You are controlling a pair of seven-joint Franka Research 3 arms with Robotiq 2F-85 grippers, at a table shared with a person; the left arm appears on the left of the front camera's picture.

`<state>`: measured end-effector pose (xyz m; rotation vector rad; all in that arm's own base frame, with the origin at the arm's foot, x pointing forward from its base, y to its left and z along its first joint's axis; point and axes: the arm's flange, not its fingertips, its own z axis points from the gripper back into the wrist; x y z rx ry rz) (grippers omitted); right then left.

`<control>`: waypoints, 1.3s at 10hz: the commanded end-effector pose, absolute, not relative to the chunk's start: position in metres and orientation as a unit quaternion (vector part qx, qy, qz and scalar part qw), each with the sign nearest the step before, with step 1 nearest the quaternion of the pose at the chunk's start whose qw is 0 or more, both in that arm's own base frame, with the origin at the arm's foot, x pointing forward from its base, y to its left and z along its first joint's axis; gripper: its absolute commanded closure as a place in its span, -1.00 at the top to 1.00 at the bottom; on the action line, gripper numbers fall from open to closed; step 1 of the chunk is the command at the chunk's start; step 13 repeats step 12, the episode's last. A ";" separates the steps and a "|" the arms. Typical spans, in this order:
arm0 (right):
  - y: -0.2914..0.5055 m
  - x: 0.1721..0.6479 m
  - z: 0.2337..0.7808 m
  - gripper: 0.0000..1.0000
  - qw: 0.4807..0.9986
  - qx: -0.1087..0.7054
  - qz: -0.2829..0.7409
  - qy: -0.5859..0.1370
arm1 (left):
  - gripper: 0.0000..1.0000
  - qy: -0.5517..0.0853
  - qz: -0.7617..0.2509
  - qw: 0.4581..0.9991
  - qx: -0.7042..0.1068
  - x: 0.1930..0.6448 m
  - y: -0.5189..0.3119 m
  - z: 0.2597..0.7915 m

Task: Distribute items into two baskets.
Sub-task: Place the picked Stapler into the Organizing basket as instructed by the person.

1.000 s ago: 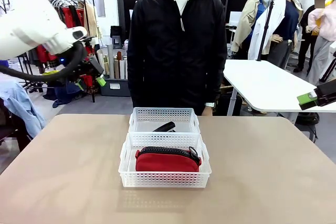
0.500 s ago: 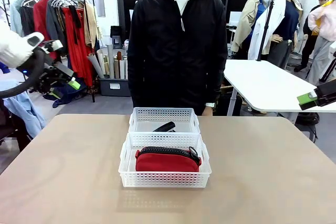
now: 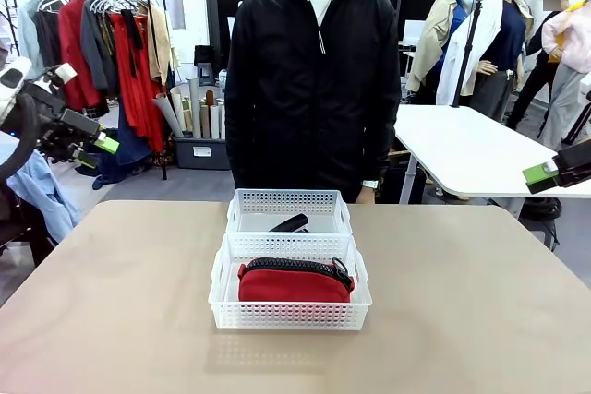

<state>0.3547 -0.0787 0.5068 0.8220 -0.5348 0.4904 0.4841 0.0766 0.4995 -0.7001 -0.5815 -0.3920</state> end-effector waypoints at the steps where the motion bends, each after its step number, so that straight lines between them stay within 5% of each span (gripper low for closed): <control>1: -0.077 0.357 0.508 1.00 0.844 0.400 0.237 -0.267 | 1.00 -0.280 -0.216 0.869 -0.345 0.485 0.073 0.488; 13: -0.077 0.357 0.508 1.00 0.844 0.400 0.237 -0.267 | 1.00 -0.277 -0.234 0.874 -0.325 0.487 0.056 0.485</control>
